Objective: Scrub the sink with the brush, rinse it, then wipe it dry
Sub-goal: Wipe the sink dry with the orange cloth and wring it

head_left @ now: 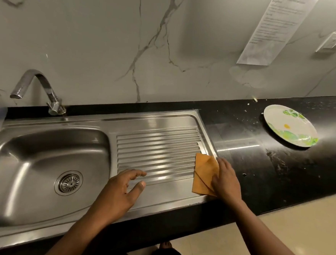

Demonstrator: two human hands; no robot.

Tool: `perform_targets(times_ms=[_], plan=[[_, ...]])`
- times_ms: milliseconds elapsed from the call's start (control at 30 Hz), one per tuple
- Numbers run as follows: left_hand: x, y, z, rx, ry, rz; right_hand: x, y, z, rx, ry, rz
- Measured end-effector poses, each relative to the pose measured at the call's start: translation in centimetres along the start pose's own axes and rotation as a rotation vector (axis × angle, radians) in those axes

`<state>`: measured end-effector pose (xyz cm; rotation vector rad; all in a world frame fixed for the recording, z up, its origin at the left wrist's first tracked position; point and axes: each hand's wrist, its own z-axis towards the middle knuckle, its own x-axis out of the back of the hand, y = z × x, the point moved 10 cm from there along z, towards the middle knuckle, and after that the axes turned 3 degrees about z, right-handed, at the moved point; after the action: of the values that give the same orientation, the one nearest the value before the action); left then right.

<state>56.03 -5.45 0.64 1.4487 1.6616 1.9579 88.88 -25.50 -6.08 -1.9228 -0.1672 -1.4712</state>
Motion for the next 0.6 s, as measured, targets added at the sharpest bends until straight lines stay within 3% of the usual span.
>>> perform_targets(times_ms=[100, 200, 600], plan=[[-0.4, 0.1, 0.6, -0.007, -0.021, 0.024, -3.0, -1.1, -0.7, 0.211, -0.217, -0.291], [-0.4, 0.2, 0.8, -0.014, -0.035, 0.035, -6.1, 0.4, -1.4, 0.17, -0.369, -0.359], [0.6, -0.4, 0.6, -0.021, -0.03, 0.046, -9.9, -2.1, -3.2, 0.107, -0.375, -0.243]])
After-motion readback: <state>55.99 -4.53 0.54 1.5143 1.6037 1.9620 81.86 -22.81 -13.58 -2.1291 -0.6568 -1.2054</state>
